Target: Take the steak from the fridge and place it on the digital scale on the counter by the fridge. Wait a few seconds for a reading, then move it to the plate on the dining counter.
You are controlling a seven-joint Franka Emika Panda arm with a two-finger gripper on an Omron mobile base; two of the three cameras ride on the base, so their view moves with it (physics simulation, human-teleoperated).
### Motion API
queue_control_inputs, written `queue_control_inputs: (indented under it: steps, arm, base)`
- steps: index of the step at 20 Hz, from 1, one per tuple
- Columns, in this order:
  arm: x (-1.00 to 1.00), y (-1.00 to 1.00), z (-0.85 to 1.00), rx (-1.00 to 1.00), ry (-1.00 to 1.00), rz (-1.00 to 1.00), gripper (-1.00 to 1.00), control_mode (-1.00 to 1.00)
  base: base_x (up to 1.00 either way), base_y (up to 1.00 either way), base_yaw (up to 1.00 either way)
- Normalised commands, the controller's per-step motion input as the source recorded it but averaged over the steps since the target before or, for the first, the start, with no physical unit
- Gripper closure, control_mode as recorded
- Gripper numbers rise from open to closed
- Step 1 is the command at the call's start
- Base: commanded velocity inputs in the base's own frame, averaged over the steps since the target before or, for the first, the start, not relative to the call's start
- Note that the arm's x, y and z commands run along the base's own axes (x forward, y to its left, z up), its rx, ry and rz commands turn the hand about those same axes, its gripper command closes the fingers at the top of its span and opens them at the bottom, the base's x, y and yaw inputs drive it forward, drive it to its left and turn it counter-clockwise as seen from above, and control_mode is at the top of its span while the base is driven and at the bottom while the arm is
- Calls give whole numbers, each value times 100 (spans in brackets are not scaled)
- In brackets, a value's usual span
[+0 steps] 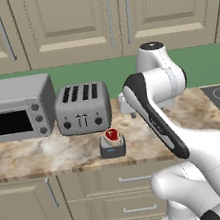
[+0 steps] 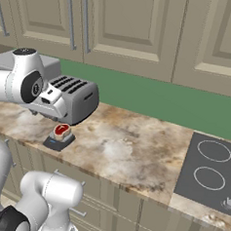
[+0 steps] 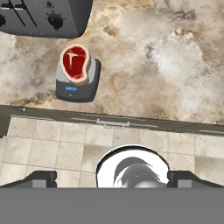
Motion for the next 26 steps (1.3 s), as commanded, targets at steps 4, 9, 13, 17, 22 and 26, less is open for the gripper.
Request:
queue_control_inputs:
  steps: [4,9,13,17,22,26]
  arm:
    - [0,0,0,0,0,0,-100,-100]
    - [0,0,0,0,0,0,-100,-100]
    - [0,0,0,0,0,0,-100,-100]
    - [-11,9,-3,0,0,0,-100,-100]
    - [-7,31,-32,-4,-5,0,-100,-100]
    - [0,41,-44,-4,-6,0,-100,-100]
  base:
    - [0,0,0]
    - [0,0,0]
    - [0,0,0]
    - [0,0,0]
    - [0,0,0]
    - [0,0,0]
